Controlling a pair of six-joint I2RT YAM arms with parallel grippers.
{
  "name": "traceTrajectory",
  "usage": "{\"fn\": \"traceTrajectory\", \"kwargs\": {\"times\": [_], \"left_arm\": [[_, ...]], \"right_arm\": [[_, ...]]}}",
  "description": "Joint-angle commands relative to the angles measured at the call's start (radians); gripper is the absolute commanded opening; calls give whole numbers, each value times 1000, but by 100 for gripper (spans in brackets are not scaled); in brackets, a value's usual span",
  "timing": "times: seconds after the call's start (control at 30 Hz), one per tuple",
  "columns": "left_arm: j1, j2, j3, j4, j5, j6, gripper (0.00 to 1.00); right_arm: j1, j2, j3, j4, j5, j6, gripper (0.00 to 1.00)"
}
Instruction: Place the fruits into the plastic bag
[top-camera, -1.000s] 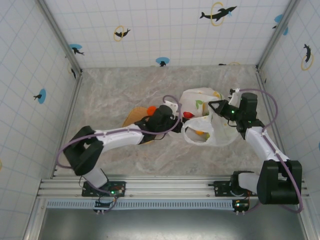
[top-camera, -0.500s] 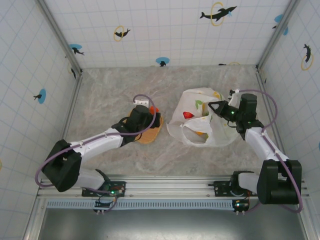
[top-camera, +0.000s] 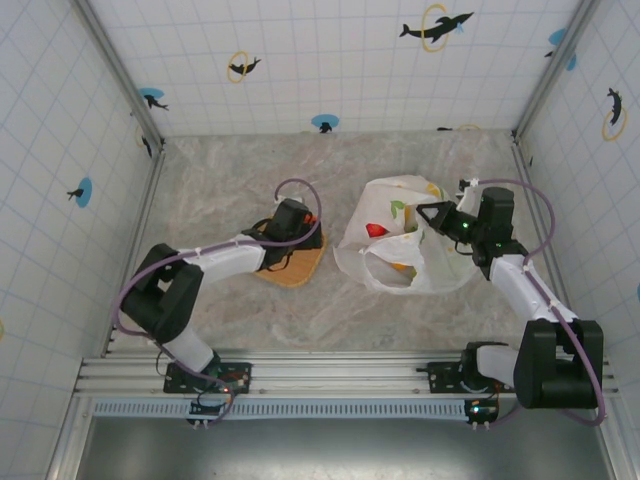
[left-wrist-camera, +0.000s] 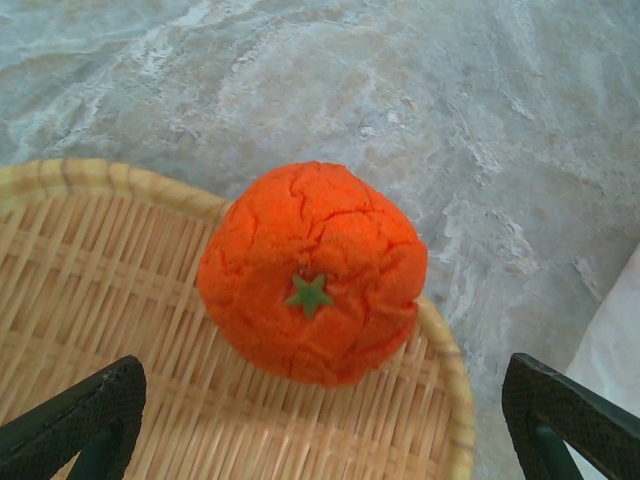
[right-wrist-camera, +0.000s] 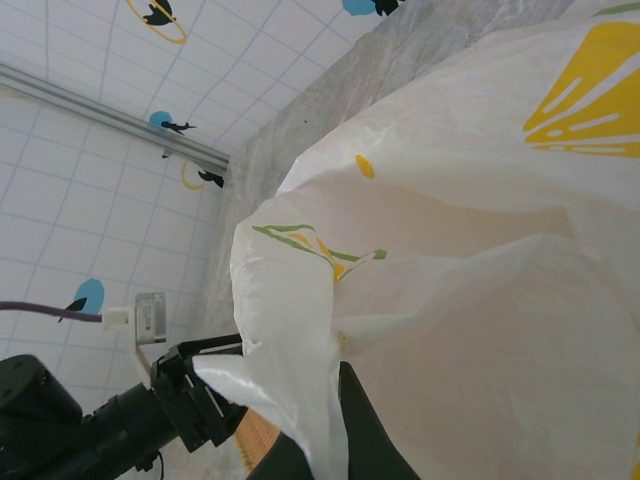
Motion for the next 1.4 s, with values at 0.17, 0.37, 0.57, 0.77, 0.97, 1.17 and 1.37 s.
{"fn": "traceTrajectory", "kwargs": {"times": [0.17,0.37,0.57,0.77,0.97,1.17,1.37], "left_arm": [[32,107,71,1,59,-25,93],[46,149,114,25,83,-34,89],[51,183,139,26,79,-31,81],[55,204,152,29,66,-21,70],[55,203,151,28,54,-13,60],[55,133,100,47,66,-15,55],[52,17,30,55,66,-24,55]], "right_arm": [[-4,5,-15,24,-2,-10,0],[-5,10,-25,32,-3,-8,0],[-6,8,-37,32,-4,-12,0],[-8,12,-42,32,-8,-12,0],[-9,13,-47,31,-8,-12,0],[-12,18,-52,31,-8,-13,0],[-11,34,-51,33,-15,-12,0]]}}
